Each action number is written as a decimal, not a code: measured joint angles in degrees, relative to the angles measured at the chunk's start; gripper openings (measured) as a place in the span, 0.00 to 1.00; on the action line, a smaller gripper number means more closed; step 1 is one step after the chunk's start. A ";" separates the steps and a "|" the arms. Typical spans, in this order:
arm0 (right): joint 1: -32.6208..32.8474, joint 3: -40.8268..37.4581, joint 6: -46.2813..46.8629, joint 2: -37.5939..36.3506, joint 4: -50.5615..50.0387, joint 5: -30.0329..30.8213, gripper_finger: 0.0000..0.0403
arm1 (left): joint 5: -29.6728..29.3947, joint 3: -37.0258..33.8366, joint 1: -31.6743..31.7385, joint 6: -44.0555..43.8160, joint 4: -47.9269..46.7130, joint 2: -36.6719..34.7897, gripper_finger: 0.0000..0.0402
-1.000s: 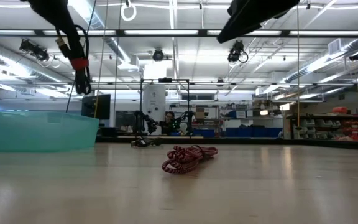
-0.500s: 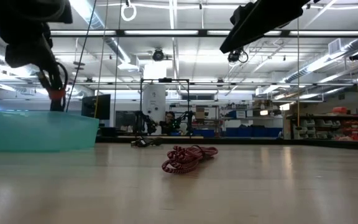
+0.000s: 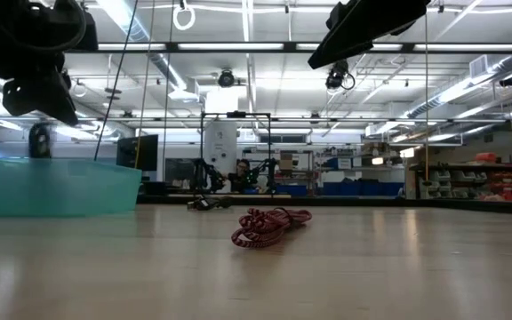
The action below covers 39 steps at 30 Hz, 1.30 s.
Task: Pick and place USB-C Cables
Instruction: Put the black USB cable into the green bin
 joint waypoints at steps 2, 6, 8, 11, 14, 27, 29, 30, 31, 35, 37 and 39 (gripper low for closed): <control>-0.01 0.00 -0.01 0.00 0.00 0.00 0.52 | 0.00 0.00 0.00 0.00 -0.02 0.00 0.50; -0.01 0.00 0.00 0.00 0.00 0.00 0.52 | -0.02 0.00 0.00 -0.02 -0.02 0.00 0.58; -0.01 0.00 -0.02 0.00 -0.02 0.00 0.52 | -0.02 0.00 0.00 -0.05 -0.04 0.00 0.61; -0.05 0.00 -0.02 0.00 -0.02 0.00 0.52 | 0.16 0.00 0.00 -0.31 -0.09 0.00 0.62; -0.05 0.00 -0.02 0.00 -0.02 0.00 0.52 | 1.28 0.00 0.00 -0.38 -0.17 0.00 0.61; -3.63 0.00 -0.86 0.04 1.84 8.41 0.52 | -17.71 14.80 5.50 9.72 8.50 0.00 0.55; -3.83 0.00 0.67 0.04 0.31 8.22 0.52 | -13.42 17.28 9.25 18.01 13.42 0.00 0.54; -3.82 0.00 1.74 0.04 -0.84 7.53 0.52 | -10.46 18.30 11.29 22.06 15.70 0.00 0.53; -3.85 0.00 2.86 0.04 -2.25 6.15 0.52 | -6.94 19.11 13.38 26.32 18.03 0.00 0.53; -3.46 0.00 8.22 0.04 -8.70 -3.24 0.52 | 7.67 19.91 21.13 42.01 30.28 0.00 0.50; -2.64 0.00 10.98 0.04 -11.96 -7.91 0.52 | 13.05 19.91 24.37 46.90 34.77 0.00 0.49; -1.21 0.00 13.53 0.04 -14.64 -11.08 0.52 | 17.00 19.91 27.53 50.24 37.55 0.00 0.47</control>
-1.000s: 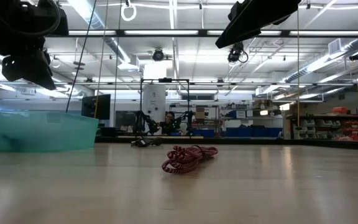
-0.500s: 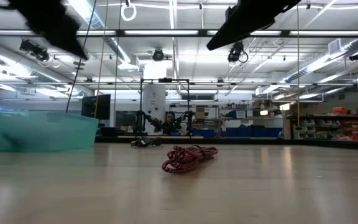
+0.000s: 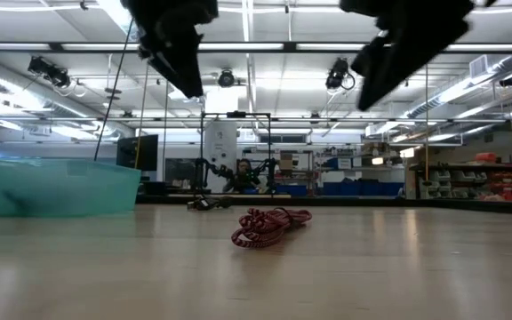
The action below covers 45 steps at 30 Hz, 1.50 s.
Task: Pick and place USB-C Cables
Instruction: Put the black USB cable into the green bin
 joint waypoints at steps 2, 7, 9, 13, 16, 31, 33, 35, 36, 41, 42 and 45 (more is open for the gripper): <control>1.98 0.00 1.75 0.00 -2.39 -1.90 0.52 | 1.69 0.00 3.29 2.05 1.06 0.00 0.46; 7.20 0.00 4.37 0.00 -4.58 -2.02 0.52 | 5.28 0.02 12.64 2.83 1.18 0.19 0.44; 9.06 0.00 5.18 0.00 -4.16 -1.07 0.52 | 9.43 0.04 16.74 2.87 2.13 1.12 0.44; 12.01 0.00 5.58 0.00 -3.59 1.51 0.51 | 19.17 0.04 23.79 2.75 6.04 3.97 0.44; 13.34 0.00 5.20 0.00 -2.97 5.03 0.51 | 20.89 0.04 27.11 1.50 9.36 6.88 0.44; 13.66 0.00 2.86 0.00 -1.49 19.70 0.51 | 19.44 0.04 30.76 5.36 13.12 12.33 0.44; 13.61 0.00 2.93 0.00 -0.82 19.81 0.51 | 19.39 0.04 30.76 5.41 13.05 12.31 0.44; 13.63 0.00 2.93 0.00 0.80 20.13 0.51 | 19.39 0.04 30.38 5.72 12.81 12.31 0.44; 13.59 0.00 2.93 0.00 1.89 20.57 0.51 | 19.35 0.04 30.02 6.42 12.79 12.31 0.44; 13.46 0.00 2.94 0.00 5.86 21.44 0.51 | 19.46 0.04 28.59 7.29 12.80 12.31 0.44; 13.48 0.00 2.98 0.00 6.15 21.40 0.51 | 19.46 0.04 28.40 7.29 12.78 12.31 0.44; 13.50 0.00 4.13 0.00 6.31 21.29 0.51 | 19.38 0.04 28.34 7.00 12.77 12.31 0.44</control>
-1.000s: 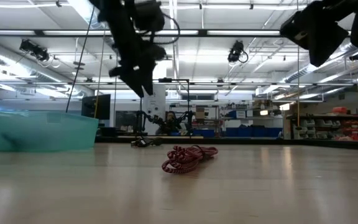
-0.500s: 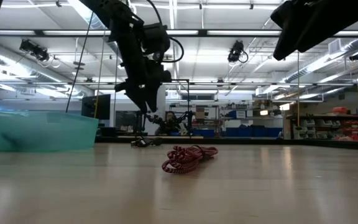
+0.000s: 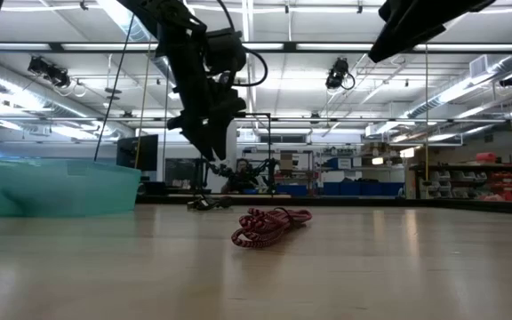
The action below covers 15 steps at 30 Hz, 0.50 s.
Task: Pick and place USB-C Cables
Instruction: Put the black USB cable into the green bin
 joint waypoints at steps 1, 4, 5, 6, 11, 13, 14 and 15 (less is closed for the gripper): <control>0.01 0.00 0.52 0.00 0.00 -0.02 0.51 | 0.02 0.00 -0.01 -0.19 -0.02 0.00 0.44; 0.38 0.00 1.94 0.00 0.01 -0.04 0.51 | 0.08 0.00 -0.35 -0.50 -0.49 -0.02 0.44; 0.44 0.00 2.19 0.00 0.06 -0.07 0.51 | 0.22 0.00 -0.37 -0.16 -0.67 -0.02 0.44; 0.44 0.00 2.41 0.00 0.22 -0.07 0.51 | 0.22 0.00 -0.39 0.15 -0.82 -0.02 0.44; 0.40 0.00 4.26 0.04 2.08 -0.05 0.51 | 0.19 0.00 0.07 0.23 -0.46 -0.02 0.44; 0.57 0.00 4.91 0.07 2.27 -0.08 0.51 | 0.12 0.00 0.13 0.29 -0.36 -0.02 0.44; 0.59 0.00 5.01 0.05 2.32 -0.09 0.51 | 0.12 0.00 0.12 0.31 -0.40 -0.04 0.44; 0.59 0.00 5.01 0.07 2.32 -0.09 0.51 | 0.18 0.00 0.08 0.32 -0.45 -0.04 0.44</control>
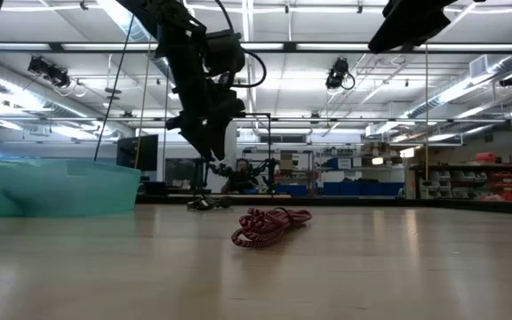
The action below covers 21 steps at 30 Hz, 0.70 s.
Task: Pick and place USB-C Cables
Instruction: Put the black USB cable into the green bin
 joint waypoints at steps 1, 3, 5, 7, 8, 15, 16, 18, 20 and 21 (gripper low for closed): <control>-0.02 0.00 0.00 0.00 0.00 0.00 0.51 | 0.01 0.00 -0.02 0.02 -0.04 0.00 0.44; -0.02 0.00 0.15 0.00 0.00 0.01 0.51 | 0.05 0.00 -0.08 0.13 0.03 0.00 0.44; 0.07 0.00 0.60 0.02 -0.02 0.01 0.51 | 0.04 0.00 -0.06 0.13 0.01 0.00 0.44; 0.45 0.00 1.59 0.02 0.00 -0.02 0.51 | 0.01 0.00 -0.01 0.13 0.01 0.00 0.44; 0.76 0.00 1.94 0.02 -0.02 0.00 0.51 | 0.01 0.00 -0.01 0.12 0.01 0.00 0.44; 2.59 0.00 2.91 0.04 -0.02 -0.02 0.51 | -0.03 0.00 -0.44 -0.44 0.01 0.00 0.44; 2.62 0.00 2.89 0.04 -0.02 -0.02 0.51 | -0.03 0.00 -0.47 -0.44 0.00 0.00 0.44; 2.60 0.00 2.90 0.04 -0.02 0.00 0.51 | -0.02 0.00 -0.51 -0.44 0.01 0.00 0.44; 2.60 0.00 2.89 0.04 -0.02 0.00 0.51 | -0.36 0.00 -0.36 -0.42 0.01 0.00 0.44; 2.60 0.00 2.89 0.04 -0.02 0.00 0.51 | -0.96 0.00 -0.28 -0.46 0.01 0.00 0.44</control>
